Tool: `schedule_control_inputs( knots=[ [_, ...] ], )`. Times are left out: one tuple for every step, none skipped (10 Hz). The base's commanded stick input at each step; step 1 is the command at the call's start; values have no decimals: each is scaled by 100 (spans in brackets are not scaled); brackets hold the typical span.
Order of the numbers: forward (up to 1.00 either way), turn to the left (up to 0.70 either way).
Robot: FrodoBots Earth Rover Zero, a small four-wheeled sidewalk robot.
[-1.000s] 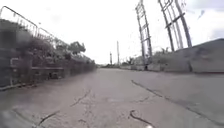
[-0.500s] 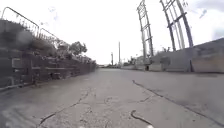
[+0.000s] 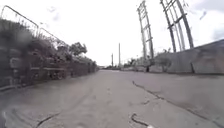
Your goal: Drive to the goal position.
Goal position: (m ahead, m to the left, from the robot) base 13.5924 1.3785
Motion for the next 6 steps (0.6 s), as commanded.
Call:
schedule_control_inputs(
  knots=[
    [70,0],
    [70,0],
    [70,0],
    [70,0],
    [70,0],
    [70,0]
  ],
)
